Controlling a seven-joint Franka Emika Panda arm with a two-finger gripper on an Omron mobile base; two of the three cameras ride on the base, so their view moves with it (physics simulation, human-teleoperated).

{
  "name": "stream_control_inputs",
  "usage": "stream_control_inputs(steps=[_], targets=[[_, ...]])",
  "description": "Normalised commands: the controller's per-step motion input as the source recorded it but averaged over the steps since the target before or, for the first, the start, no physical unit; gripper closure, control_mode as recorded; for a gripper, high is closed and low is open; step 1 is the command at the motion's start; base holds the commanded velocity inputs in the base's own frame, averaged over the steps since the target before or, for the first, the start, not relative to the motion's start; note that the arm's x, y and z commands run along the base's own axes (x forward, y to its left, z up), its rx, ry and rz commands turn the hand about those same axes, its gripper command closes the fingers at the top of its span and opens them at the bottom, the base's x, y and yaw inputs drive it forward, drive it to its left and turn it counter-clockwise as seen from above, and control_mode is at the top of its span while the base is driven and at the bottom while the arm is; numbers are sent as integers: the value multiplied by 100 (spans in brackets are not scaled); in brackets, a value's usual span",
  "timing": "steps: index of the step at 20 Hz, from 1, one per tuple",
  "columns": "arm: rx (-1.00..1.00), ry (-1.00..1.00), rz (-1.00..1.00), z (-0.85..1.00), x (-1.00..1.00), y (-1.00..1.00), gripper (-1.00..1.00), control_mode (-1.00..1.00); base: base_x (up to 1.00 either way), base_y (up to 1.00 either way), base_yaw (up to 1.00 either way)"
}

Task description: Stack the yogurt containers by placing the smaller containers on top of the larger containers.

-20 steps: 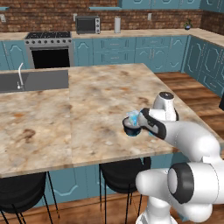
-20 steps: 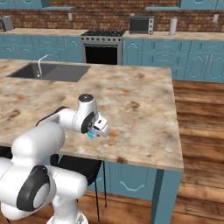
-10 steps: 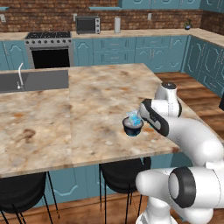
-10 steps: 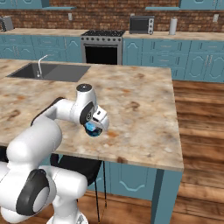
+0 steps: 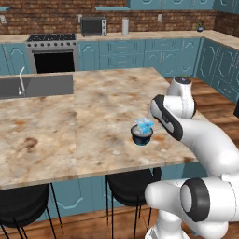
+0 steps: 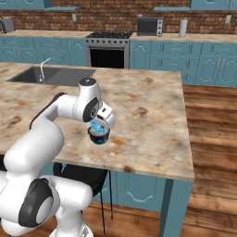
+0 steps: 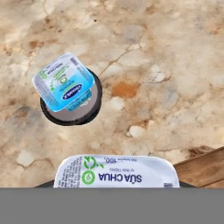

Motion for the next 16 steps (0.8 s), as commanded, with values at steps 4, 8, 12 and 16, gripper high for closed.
stream_control_inputs(steps=[4,8,12,16], targets=[[0,-4,1,21,2,3,100,-100,0,0,0],[0,-1,0,2,4,16,100,-100,0,0,0],[0,0,0,0,7,8,100,-100,0,0,0],[0,0,0,0,19,0,100,-100,0,0,0]])
